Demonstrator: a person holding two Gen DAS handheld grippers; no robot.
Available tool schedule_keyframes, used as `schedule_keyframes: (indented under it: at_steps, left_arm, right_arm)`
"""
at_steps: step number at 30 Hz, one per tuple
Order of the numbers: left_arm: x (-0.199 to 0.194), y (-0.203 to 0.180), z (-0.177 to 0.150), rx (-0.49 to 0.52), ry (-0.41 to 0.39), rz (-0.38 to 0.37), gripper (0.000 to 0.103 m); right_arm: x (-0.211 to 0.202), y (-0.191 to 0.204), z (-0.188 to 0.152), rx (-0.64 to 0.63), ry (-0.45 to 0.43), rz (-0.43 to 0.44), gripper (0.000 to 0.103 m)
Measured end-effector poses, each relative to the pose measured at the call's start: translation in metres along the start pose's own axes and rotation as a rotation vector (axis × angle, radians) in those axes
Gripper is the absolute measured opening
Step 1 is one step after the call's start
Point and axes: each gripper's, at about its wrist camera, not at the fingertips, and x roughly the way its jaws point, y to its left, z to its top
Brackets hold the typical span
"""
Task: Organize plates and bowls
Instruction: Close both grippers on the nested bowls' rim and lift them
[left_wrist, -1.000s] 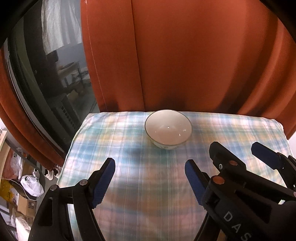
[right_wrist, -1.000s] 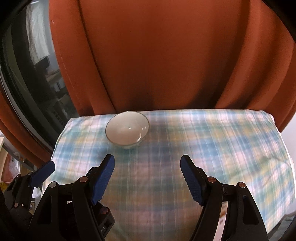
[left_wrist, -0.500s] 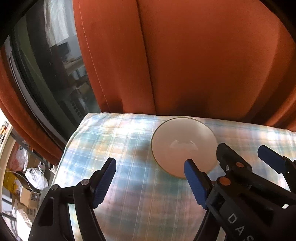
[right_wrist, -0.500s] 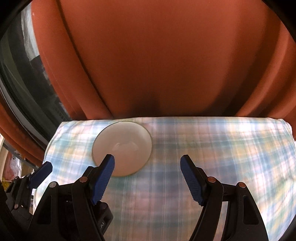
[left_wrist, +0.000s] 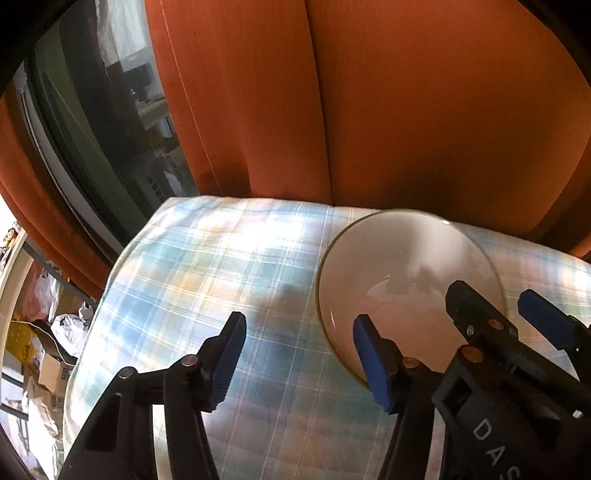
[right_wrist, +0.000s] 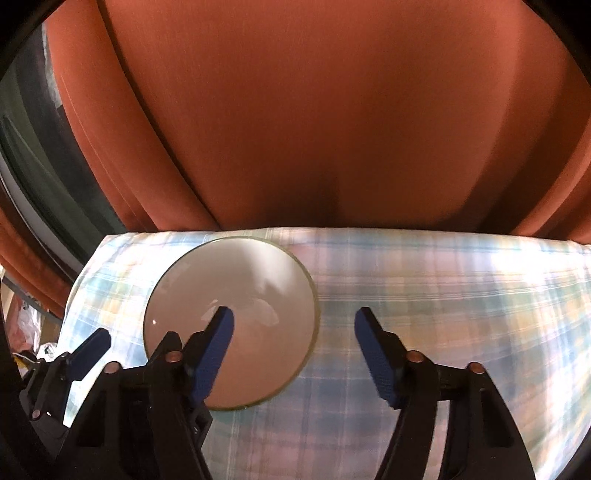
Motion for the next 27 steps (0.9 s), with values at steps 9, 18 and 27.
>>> schedule_keyframes:
  at_steps: [9, 18, 27]
  left_arm:
    - [0.021, -0.006, 0.004, 0.012, 0.012, -0.029, 0.038]
    - [0.024, -0.020, 0.007, 0.050, 0.028, -0.083, 0.017]
    - [0.021, -0.020, 0.006, 0.080, 0.037, -0.089, 0.018]
  right_arm:
    - [0.022, -0.005, 0.002, 0.007, 0.016, 0.000, 0.039]
    - [0.035, -0.012, 0.006, 0.016, 0.042, 0.013, 0.018]
    - [0.033, -0.011, 0.005, 0.009, 0.053, 0.016, 0.017]
